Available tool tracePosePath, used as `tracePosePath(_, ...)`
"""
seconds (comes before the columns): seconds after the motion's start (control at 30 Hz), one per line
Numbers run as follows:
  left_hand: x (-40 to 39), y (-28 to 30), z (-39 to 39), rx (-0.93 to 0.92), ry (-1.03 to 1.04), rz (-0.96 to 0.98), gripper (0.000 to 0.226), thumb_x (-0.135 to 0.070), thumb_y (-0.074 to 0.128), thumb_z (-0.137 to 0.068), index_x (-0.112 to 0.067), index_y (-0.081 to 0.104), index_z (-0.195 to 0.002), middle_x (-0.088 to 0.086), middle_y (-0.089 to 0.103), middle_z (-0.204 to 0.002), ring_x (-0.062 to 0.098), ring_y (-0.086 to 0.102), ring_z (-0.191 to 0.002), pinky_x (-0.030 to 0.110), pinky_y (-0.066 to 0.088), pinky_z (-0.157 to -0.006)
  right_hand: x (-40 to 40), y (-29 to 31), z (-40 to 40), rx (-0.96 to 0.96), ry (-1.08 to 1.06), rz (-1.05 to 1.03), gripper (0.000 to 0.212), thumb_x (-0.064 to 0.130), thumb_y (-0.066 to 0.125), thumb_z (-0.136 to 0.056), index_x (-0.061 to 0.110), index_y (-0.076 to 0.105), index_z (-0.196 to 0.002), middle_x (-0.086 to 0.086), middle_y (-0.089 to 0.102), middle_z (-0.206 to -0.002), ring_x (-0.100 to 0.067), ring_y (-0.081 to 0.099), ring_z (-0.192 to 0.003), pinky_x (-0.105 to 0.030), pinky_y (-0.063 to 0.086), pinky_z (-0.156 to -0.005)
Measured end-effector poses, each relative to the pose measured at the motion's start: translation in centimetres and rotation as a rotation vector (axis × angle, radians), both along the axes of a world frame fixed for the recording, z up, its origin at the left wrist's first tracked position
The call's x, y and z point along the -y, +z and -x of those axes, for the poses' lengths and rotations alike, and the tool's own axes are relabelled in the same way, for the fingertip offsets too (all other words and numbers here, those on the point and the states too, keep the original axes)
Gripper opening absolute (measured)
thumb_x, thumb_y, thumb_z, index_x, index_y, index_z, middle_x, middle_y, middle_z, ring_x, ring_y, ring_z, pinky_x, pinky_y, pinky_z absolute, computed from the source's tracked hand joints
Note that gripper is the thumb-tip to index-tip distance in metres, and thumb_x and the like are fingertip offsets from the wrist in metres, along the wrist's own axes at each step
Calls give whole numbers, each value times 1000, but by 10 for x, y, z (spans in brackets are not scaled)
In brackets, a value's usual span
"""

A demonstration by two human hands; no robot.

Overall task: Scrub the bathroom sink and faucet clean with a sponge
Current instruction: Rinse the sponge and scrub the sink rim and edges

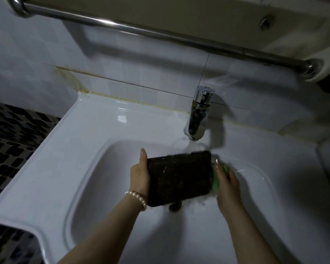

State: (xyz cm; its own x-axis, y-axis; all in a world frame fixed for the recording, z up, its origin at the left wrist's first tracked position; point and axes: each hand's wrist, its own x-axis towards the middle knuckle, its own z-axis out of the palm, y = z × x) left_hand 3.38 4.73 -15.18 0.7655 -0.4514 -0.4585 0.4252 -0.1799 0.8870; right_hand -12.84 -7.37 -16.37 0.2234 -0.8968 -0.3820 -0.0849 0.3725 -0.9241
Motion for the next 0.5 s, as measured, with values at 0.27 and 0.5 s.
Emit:
tracePosePath(0.27,-31,-18,34,592,-805,-76,42,-53,43,-61,-13,43,-49,-5,27,-38,8,28,-42,25,28,-51,-8,3,11,160,283,-695,50,41,77,-63,1,74,-93,-22,70,-101,-36,69,-89,-51,53,-82)
tracePosePath(0.5,-57,-31,31,527,-1112,-48,32,-38,44,-61,-8,49,-50,19,45,-57,14,39,-52,27,31,-55,-3,20,-42,558,120,-757,55,45,67,-71,5,62,-108,-26,67,-107,-43,59,-105,-64,49,-80)
